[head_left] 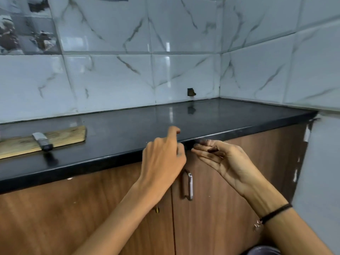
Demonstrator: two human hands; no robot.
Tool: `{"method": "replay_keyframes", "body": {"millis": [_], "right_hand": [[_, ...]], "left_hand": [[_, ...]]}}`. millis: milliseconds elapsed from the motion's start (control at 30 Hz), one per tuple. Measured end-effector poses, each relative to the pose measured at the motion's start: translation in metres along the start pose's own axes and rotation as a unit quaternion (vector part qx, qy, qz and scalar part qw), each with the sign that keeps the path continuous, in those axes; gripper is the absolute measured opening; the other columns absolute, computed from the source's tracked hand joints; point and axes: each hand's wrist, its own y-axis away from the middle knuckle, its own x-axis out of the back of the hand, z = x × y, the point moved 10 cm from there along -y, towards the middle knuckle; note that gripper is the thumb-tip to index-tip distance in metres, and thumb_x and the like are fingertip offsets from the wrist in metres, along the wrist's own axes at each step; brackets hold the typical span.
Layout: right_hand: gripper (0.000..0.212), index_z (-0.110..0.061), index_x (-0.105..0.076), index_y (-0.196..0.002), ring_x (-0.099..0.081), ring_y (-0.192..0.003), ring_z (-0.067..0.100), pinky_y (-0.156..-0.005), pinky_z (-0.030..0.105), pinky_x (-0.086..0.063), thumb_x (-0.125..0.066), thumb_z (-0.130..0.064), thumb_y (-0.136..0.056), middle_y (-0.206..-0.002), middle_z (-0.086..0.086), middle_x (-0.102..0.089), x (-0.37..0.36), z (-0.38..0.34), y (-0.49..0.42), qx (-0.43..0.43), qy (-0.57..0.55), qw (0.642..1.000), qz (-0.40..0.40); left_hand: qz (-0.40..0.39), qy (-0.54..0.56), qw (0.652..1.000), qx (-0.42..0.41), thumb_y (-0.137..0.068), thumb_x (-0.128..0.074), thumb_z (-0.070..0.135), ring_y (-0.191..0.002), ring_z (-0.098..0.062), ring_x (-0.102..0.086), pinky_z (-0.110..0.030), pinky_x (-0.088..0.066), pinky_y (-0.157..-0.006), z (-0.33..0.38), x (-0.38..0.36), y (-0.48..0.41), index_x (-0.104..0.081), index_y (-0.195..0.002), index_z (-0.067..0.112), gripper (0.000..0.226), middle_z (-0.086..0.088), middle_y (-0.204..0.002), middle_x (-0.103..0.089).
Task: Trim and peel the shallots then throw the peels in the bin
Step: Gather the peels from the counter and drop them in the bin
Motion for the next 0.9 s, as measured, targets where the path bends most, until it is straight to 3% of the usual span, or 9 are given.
{"method": "replay_keyframes", "body": {"millis": [133, 233, 300, 400, 500, 567, 700, 800, 900], "right_hand": [[0.021, 0.004, -0.069, -0.094, -0.076, -0.094, 0.024, -0.088, 0.030, -0.060, -0.048, 0.002, -0.094, -0.101, 0.020, -0.076, 0.054, 0.007, 0.002, -0.009, -0.002, 0.998, 0.055], [0.023, 0.001, -0.073, -0.098, -0.076, -0.087, 0.019, -0.077, 0.026, -0.062, -0.051, -0.006, -0.099, -0.098, 0.018, -0.077, 0.109, 0.016, 0.008, -0.014, 0.070, 0.991, 0.113], [0.022, -0.002, -0.074, -0.100, -0.076, -0.082, 0.018, -0.078, 0.028, -0.062, -0.056, -0.017, -0.101, -0.095, 0.015, -0.078, 0.153, 0.027, 0.014, -0.021, 0.137, 0.977, 0.165], [0.030, -0.003, -0.074, -0.091, -0.075, -0.071, 0.017, -0.076, 0.032, -0.062, -0.064, -0.030, -0.099, -0.083, 0.014, -0.078, 0.230, 0.049, 0.027, -0.034, 0.262, 0.931, 0.251], [0.038, -0.007, -0.066, -0.065, -0.072, -0.065, 0.020, -0.071, 0.036, -0.061, -0.071, -0.034, -0.092, -0.064, 0.006, -0.074, 0.300, 0.075, 0.042, -0.070, 0.437, 0.845, 0.301], [0.038, -0.012, -0.058, -0.055, -0.067, -0.067, 0.026, -0.065, 0.035, -0.054, -0.077, -0.025, -0.085, -0.060, 0.008, -0.069, 0.331, 0.095, 0.048, -0.101, 0.523, 0.793, 0.296], [0.018, -0.002, -0.063, -0.064, -0.063, -0.074, 0.041, -0.063, 0.043, -0.052, -0.069, -0.005, -0.080, -0.070, 0.019, -0.067, 0.371, 0.132, 0.055, -0.139, 0.619, 0.722, 0.275], [0.012, -0.007, -0.067, -0.076, -0.063, -0.085, 0.043, -0.065, 0.038, -0.047, -0.061, 0.001, -0.084, -0.088, 0.023, -0.069, 0.382, 0.151, 0.057, -0.161, 0.663, 0.686, 0.251], [0.009, -0.010, -0.068, -0.086, -0.065, -0.091, 0.043, -0.070, 0.040, -0.051, -0.062, -0.003, -0.088, -0.096, 0.021, -0.070, 0.379, 0.163, 0.059, -0.172, 0.682, 0.675, 0.223]], "left_hand": [[-0.047, 0.086, 0.995, -0.035, -0.096, -0.046, 0.019, -0.098, -0.027, -0.067, -0.040, -0.051, -0.084, 0.056, -0.054, 0.009, -0.052, -0.128, 0.026, 0.034, -0.001, -0.106, -0.075], [-0.123, 0.125, 0.984, -0.014, -0.096, -0.046, 0.019, -0.106, -0.030, -0.065, -0.044, -0.052, -0.090, 0.078, -0.118, 0.021, -0.054, -0.128, 0.026, 0.033, -0.006, -0.113, -0.072], [-0.185, 0.146, 0.972, 0.003, -0.095, -0.049, 0.017, -0.111, -0.030, -0.063, -0.041, -0.051, -0.094, 0.090, -0.167, 0.032, -0.057, -0.128, 0.024, 0.035, -0.006, -0.118, -0.071], [-0.303, 0.185, 0.935, 0.017, -0.093, -0.052, 0.010, -0.113, -0.028, -0.063, -0.035, -0.050, -0.094, 0.115, -0.249, 0.065, -0.062, -0.125, 0.018, 0.034, -0.007, -0.118, -0.072], [-0.398, 0.214, 0.892, 0.025, -0.087, -0.056, 0.001, -0.109, -0.025, -0.065, -0.030, -0.051, -0.089, 0.139, -0.323, 0.111, -0.070, -0.111, 0.015, 0.031, -0.009, -0.112, -0.073], [-0.445, 0.200, 0.873, 0.023, -0.085, -0.060, 0.001, -0.107, -0.025, -0.064, -0.029, -0.048, -0.081, 0.149, -0.360, 0.140, -0.071, -0.105, 0.016, 0.027, -0.009, -0.110, -0.071], [-0.469, 0.143, 0.872, 0.005, -0.094, -0.063, 0.019, -0.110, -0.028, -0.061, -0.033, -0.044, -0.075, 0.160, -0.403, 0.173, -0.067, -0.115, 0.015, 0.022, -0.011, -0.118, -0.063], [-0.485, 0.097, 0.869, -0.019, -0.097, -0.056, 0.008, -0.114, -0.032, -0.058, -0.037, -0.046, -0.080, 0.161, -0.413, 0.188, -0.058, -0.129, 0.011, 0.033, -0.014, -0.126, -0.057], [-0.523, 0.102, 0.846, -0.028, -0.093, -0.057, 0.005, -0.105, -0.030, -0.059, -0.038, -0.050, -0.076, 0.157, -0.419, 0.203, -0.059, -0.119, 0.009, 0.027, -0.014, -0.121, -0.059]]}}
